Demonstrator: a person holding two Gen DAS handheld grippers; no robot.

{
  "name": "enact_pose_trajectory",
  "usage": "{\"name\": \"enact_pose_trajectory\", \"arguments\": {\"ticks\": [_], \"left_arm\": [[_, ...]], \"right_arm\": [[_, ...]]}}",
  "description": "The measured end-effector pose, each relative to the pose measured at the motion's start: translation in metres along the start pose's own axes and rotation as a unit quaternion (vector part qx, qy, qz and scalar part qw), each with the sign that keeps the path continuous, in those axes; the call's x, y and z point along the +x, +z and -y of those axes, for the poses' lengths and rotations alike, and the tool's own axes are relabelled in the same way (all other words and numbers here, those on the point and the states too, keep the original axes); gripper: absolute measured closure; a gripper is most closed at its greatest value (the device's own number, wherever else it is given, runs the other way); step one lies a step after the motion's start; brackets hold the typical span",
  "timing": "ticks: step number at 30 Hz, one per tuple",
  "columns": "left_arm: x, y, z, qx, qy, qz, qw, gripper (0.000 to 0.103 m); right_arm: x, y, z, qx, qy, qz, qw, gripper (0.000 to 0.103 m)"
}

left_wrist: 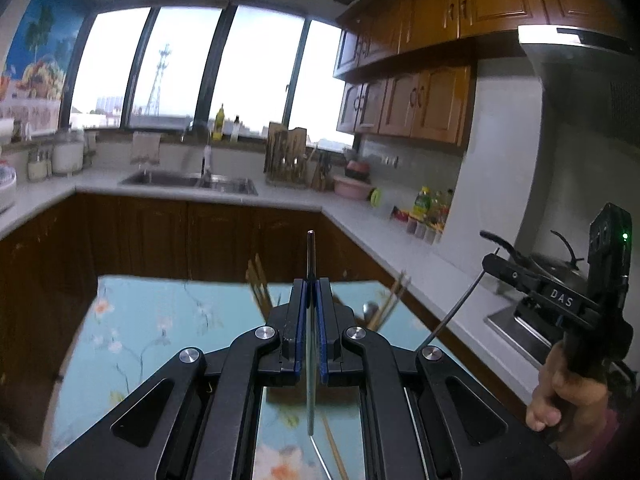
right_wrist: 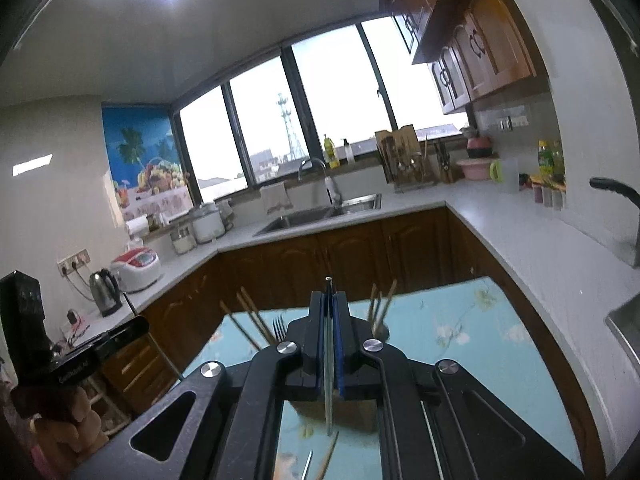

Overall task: Organize utensils
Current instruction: 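Lift both metal chopsticks upright and carry them above the wooden holder, then lower both metal chopsticks into the holder and open both grippers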

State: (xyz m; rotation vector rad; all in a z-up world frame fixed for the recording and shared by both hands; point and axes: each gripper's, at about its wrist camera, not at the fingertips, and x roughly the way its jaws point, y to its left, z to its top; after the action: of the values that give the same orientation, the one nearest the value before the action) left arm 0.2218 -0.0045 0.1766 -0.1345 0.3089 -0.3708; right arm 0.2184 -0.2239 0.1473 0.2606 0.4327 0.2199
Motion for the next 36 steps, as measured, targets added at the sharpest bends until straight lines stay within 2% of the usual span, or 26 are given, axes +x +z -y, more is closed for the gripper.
{"name": "enact_pose_trajectory", "arguments": {"ticks": [8, 14, 23, 30, 36], "left_arm": [[0.043, 0.030, -0.001, 0.007, 0.011, 0.032, 0.9994, 0.099], [0.075, 0.025, -0.011, -0.011, 0.021, 0.037, 0.9990, 0.099], [0.105, -0.012, -0.025, -0.043, 0.028, 0.008, 0.9987, 0.099], [0.121, -0.039, -0.034, -0.064, 0.031, -0.031, 0.9970, 0.099], [0.127, -0.052, -0.033, -0.064, 0.032, -0.052, 0.9961, 0.099]], "right_arm": [[0.032, 0.029, -0.001, -0.007, -0.007, 0.022, 1.000, 0.099], [0.056, 0.030, 0.007, -0.010, -0.022, 0.019, 1.000, 0.099], [0.085, 0.001, 0.022, 0.008, -0.023, -0.018, 1.000, 0.099], [0.102, -0.025, 0.028, 0.021, -0.024, -0.053, 0.998, 0.099], [0.112, -0.040, 0.035, 0.035, -0.028, -0.079, 0.996, 0.099]]}}
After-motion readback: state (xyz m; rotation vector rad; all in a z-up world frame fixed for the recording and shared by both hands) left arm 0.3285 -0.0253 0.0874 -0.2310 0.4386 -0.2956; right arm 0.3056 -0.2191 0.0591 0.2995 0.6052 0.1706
